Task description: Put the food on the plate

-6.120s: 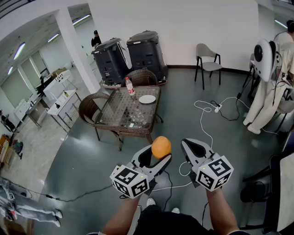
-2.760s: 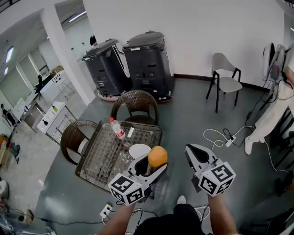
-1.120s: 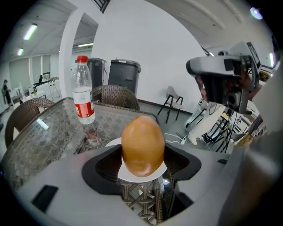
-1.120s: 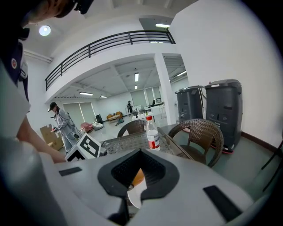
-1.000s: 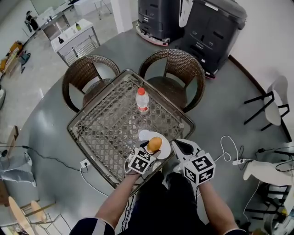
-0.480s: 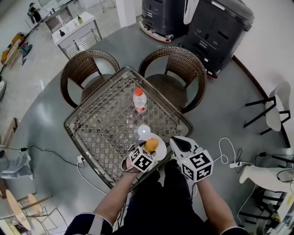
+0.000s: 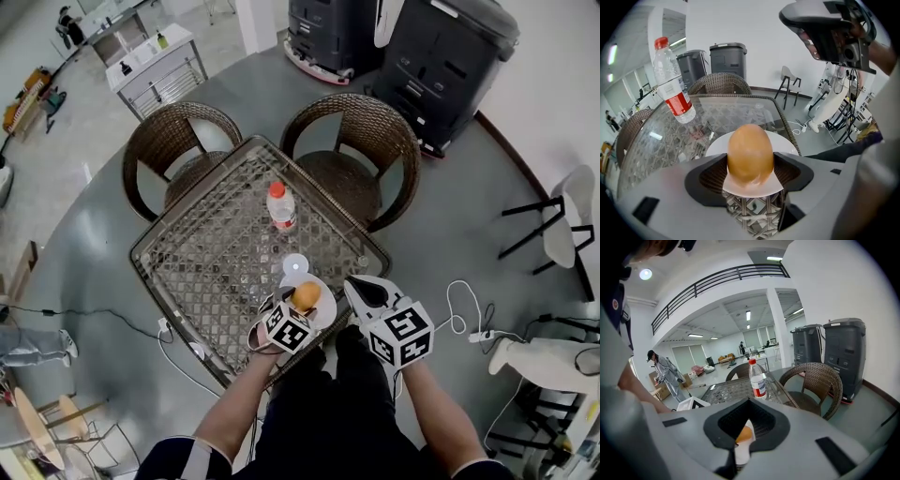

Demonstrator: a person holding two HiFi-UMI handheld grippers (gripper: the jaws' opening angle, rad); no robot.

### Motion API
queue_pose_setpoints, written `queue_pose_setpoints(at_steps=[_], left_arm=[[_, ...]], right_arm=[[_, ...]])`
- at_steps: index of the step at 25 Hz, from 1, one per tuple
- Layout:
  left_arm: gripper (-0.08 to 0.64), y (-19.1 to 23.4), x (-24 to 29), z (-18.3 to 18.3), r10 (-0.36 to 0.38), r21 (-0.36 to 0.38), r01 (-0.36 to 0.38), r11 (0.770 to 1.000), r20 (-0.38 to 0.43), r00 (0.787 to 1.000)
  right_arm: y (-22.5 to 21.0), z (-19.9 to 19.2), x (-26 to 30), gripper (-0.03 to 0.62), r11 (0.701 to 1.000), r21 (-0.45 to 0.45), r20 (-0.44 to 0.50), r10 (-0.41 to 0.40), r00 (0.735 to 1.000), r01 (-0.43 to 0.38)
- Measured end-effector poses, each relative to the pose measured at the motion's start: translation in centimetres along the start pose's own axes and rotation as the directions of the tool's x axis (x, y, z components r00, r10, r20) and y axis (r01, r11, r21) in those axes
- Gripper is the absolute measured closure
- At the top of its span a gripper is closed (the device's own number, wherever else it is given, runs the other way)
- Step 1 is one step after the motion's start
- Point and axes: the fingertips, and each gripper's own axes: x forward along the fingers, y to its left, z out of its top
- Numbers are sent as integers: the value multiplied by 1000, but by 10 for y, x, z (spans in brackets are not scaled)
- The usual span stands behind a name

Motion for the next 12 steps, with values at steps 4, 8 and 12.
queue_pose_setpoints(at_steps=[4,8,12], left_arm=[[258,-3,-3,-3,-9,-23,9,1000,10,1000],[255,2,-21,3,23,-71,-19,997,56,998],[256,22,-58,26,99,-128,-77,989,179,979]], right_arm=[[-2,0,-2,588,1000,-3,2,-2,1000,2],[-1,4,-5,588,1000,-6,12,0,1000,0],[0,13,-4,588,1000,3,37,16,999,-16]])
